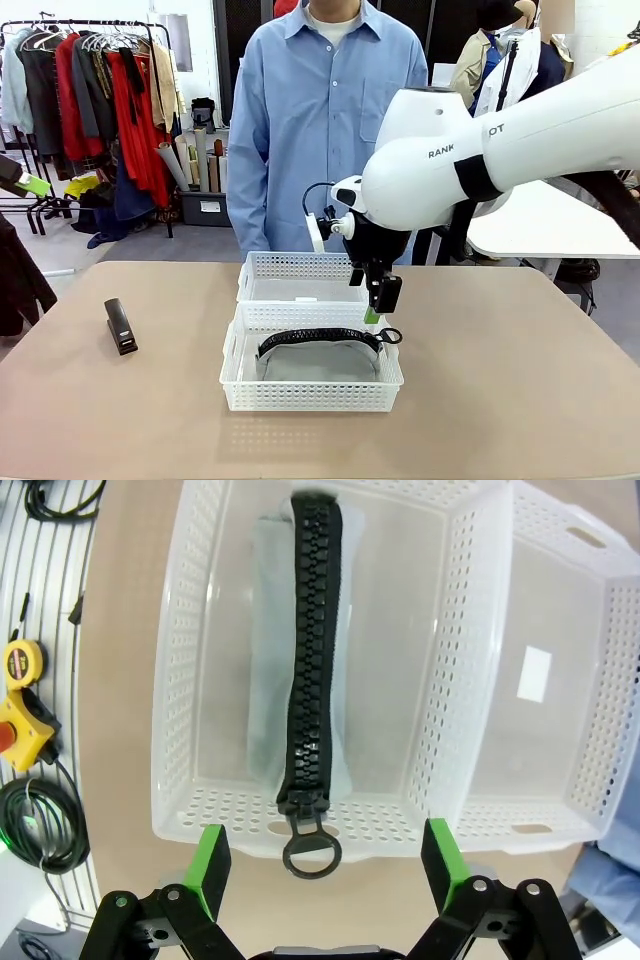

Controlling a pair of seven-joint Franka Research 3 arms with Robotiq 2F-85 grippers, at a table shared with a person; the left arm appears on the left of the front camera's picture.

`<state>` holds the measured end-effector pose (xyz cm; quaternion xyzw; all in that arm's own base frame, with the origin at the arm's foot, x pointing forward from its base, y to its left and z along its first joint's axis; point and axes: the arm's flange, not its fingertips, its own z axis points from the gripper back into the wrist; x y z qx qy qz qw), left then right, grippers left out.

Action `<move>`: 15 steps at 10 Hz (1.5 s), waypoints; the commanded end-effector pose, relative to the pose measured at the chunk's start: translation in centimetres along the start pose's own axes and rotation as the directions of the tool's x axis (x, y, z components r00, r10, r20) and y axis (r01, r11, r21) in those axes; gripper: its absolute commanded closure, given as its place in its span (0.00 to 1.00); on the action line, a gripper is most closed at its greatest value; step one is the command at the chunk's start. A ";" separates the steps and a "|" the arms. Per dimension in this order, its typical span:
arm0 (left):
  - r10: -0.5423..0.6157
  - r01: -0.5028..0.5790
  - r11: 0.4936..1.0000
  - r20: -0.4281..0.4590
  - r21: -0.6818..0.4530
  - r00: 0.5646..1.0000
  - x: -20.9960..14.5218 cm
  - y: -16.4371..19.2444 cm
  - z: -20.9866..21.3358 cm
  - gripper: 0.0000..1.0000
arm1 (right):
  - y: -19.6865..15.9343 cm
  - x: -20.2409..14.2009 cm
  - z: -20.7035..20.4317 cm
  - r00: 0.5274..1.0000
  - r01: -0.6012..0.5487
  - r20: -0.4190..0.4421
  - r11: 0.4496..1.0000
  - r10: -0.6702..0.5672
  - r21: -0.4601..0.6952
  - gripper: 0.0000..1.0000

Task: Distribute items into two baskets.
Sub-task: Place the picked Pencil pouch into the Organizing basket as instructed by the person, then pick up the Stapler that the person points to.

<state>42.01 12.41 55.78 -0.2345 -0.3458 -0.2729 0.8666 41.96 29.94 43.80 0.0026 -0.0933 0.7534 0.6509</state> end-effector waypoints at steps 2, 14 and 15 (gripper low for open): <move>-0.005 0.005 1.000 0.008 -0.010 1.000 0.1 0.0 0.1 0.00 | -0.3 0.3 0.2 1.000 0.015 0.011 1.000 -0.015 -0.010 0.00; -0.005 0.005 1.000 0.008 -0.010 1.000 0.1 0.0 0.1 0.00 | -1.3 -6.1 4.8 0.969 0.247 0.040 0.967 -0.244 -0.068 0.00; -0.005 0.005 1.000 0.008 -0.010 1.000 0.1 0.0 0.1 0.00 | -1.3 -8.8 7.0 0.945 0.325 0.066 0.943 -0.320 -0.077 0.00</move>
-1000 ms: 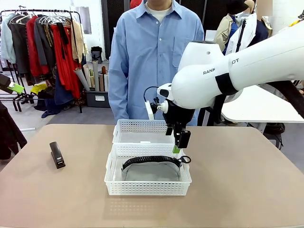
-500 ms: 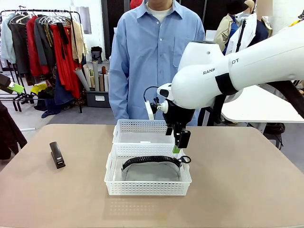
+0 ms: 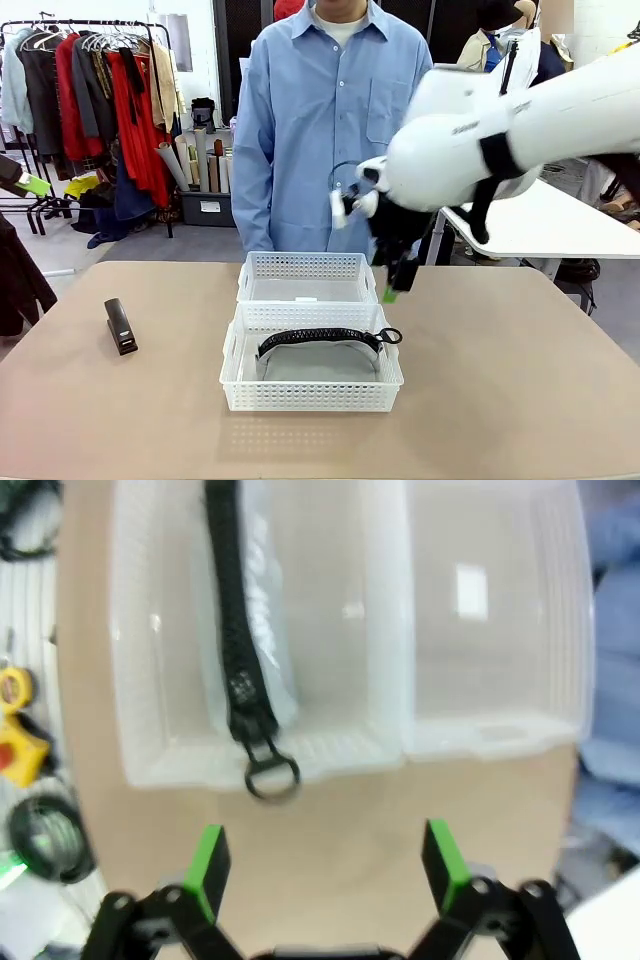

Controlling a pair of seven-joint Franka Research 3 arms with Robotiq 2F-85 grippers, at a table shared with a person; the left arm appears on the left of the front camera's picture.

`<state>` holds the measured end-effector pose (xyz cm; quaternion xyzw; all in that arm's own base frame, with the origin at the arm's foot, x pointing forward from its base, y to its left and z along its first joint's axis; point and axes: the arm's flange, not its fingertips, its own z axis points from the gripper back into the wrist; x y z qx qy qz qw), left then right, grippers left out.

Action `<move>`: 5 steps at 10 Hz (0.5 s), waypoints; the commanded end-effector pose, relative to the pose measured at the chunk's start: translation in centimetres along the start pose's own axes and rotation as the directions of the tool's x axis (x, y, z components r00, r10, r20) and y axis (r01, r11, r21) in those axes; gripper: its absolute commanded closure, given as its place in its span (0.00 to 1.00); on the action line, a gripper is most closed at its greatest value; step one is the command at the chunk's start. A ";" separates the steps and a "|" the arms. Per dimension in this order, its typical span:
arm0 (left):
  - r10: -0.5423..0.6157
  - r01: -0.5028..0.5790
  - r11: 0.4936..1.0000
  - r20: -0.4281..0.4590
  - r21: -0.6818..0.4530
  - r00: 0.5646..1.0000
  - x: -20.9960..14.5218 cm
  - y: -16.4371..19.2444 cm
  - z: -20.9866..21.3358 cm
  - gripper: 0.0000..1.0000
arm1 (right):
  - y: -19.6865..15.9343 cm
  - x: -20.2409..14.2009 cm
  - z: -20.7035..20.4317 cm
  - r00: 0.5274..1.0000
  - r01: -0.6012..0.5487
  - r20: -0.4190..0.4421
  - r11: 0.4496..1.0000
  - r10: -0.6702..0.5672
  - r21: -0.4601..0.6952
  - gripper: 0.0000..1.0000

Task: Distribute items into two baskets.
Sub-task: Pick up the Stapler that the person points to.

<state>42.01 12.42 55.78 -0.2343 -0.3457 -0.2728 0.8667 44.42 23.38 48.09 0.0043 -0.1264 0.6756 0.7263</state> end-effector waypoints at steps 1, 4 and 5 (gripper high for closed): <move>-0.005 0.005 1.000 0.008 -0.010 1.000 0.1 0.0 0.1 0.00 | -0.4 -5.4 4.3 0.984 0.174 0.037 0.985 -0.174 -0.015 0.00; -0.005 0.005 1.000 0.008 -0.010 1.000 0.1 0.0 0.1 0.00 | 0.1 -16.4 10.4 0.917 0.388 0.121 0.920 -0.380 -0.048 0.00; -0.005 0.005 1.000 0.008 -0.010 1.000 0.1 0.0 0.1 0.00 | 1.0 -19.8 11.8 0.880 0.459 0.160 0.887 -0.447 -0.050 0.00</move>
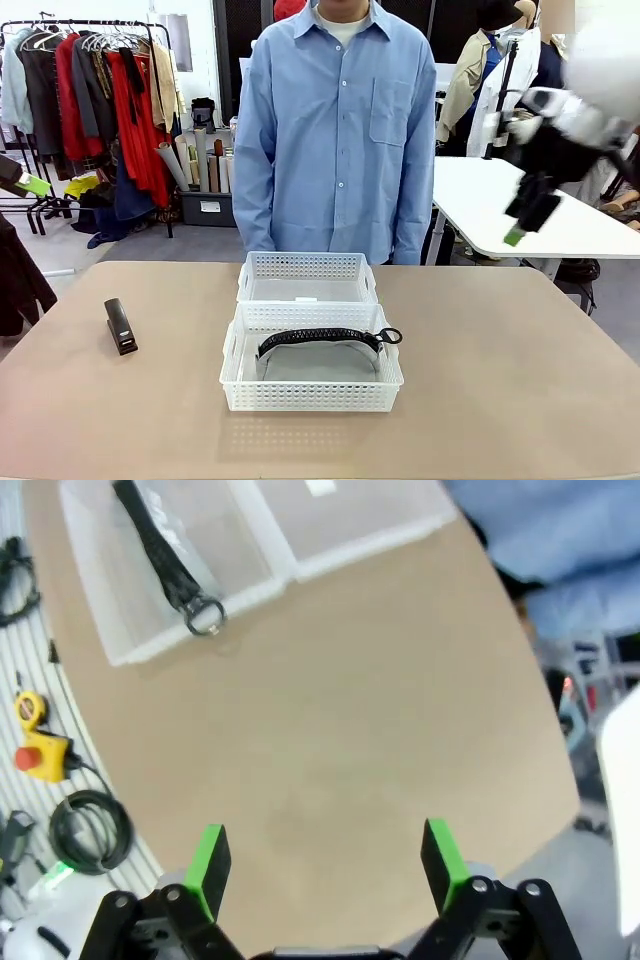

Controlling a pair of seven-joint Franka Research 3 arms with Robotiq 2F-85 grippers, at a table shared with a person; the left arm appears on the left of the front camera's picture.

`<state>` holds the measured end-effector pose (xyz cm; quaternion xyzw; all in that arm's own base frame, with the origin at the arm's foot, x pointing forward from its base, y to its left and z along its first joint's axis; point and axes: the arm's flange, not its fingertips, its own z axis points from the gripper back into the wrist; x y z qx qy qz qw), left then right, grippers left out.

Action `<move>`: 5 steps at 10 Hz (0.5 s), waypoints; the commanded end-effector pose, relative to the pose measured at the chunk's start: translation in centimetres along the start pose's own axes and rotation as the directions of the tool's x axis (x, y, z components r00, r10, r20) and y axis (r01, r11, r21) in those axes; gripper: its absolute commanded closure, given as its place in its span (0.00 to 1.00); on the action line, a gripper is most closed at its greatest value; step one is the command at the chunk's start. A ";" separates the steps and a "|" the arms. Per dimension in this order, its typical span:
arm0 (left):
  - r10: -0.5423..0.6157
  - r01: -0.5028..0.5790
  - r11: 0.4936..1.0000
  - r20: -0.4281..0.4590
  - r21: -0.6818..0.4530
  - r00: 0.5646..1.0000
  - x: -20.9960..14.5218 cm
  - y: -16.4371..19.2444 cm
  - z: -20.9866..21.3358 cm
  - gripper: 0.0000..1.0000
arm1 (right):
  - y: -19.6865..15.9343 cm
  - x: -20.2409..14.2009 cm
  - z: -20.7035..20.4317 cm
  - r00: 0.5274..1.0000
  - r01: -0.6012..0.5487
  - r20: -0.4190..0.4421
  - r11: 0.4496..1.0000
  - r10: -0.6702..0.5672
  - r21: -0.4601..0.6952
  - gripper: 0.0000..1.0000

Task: Distribute items into two baskets.
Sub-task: Pick up the Stapler that the person points to.

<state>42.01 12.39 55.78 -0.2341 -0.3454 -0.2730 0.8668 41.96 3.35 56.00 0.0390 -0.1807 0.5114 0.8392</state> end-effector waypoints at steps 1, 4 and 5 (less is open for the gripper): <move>-0.005 0.005 1.000 0.009 -0.010 1.000 0.1 0.0 0.1 0.00 | 0.9 -5.3 1.6 0.986 0.143 0.086 0.990 -0.141 -0.014 0.00; -0.005 0.005 1.000 0.009 -0.010 1.000 0.1 0.0 0.1 0.00 | 3.3 -12.8 3.2 0.938 0.269 0.228 0.963 -0.260 -0.009 0.00; -0.005 0.005 1.000 0.009 -0.010 1.000 0.1 0.0 0.1 0.00 | 4.0 -14.4 3.5 0.923 0.289 0.265 0.957 -0.278 -0.005 0.00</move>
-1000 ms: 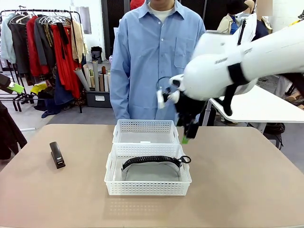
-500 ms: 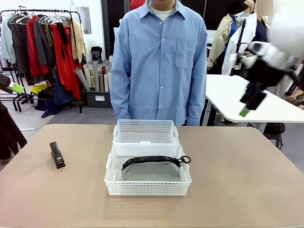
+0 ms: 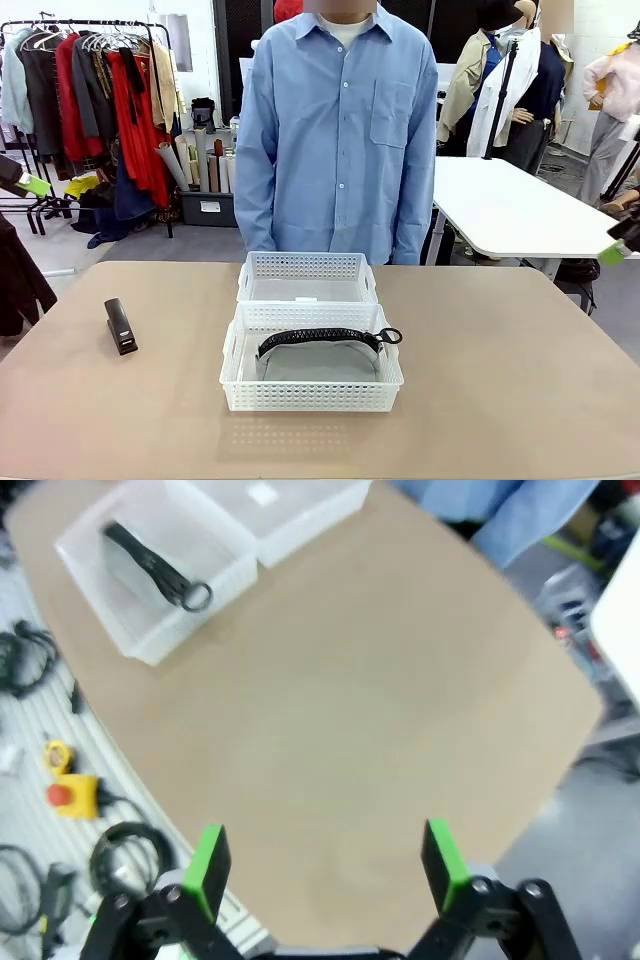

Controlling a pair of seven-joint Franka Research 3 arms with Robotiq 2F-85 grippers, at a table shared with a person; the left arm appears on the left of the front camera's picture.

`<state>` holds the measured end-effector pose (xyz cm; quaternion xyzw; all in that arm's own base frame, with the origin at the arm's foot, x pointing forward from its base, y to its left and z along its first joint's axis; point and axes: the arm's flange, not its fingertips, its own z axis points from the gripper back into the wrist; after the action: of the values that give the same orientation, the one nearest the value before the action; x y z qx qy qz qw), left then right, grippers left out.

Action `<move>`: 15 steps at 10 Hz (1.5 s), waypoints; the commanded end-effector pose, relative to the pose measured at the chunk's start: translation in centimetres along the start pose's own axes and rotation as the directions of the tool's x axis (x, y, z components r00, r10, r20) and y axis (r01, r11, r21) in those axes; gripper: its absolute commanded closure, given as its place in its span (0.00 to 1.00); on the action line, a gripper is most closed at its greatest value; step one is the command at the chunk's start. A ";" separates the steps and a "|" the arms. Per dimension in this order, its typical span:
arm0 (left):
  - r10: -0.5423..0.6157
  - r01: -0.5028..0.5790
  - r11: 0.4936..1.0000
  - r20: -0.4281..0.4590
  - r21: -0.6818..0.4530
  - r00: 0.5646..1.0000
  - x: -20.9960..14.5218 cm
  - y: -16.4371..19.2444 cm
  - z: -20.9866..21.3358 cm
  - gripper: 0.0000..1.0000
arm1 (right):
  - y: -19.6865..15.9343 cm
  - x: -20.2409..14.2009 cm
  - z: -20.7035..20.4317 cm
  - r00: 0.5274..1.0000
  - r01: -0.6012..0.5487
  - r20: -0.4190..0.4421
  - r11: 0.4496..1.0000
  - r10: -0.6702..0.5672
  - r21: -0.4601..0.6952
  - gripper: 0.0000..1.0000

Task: Distribute items into two baskets.
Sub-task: Pick up the Stapler that the person points to.

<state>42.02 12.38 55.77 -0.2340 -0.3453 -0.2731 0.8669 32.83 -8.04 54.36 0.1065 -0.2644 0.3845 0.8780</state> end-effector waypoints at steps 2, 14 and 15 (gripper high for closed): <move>-0.005 0.005 1.000 0.009 -0.010 1.000 0.1 0.0 0.1 0.00 | 1.1 -2.9 0.9 0.991 0.052 0.123 0.999 -0.050 -0.013 0.00; -0.005 0.005 1.000 0.009 -0.010 1.000 0.1 0.0 0.1 0.00 | 1.0 -3.1 1.5 0.995 0.041 0.091 0.999 -0.040 -0.007 0.00; -0.005 0.005 1.000 0.009 -0.010 1.000 0.1 0.0 0.1 0.00 | 1.0 -3.1 1.5 0.995 0.041 0.091 0.999 -0.040 -0.007 0.00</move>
<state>42.02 12.38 55.78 -0.2340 -0.3453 -0.2731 0.8668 29.78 -10.12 53.91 0.1279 -0.3068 0.3609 0.8714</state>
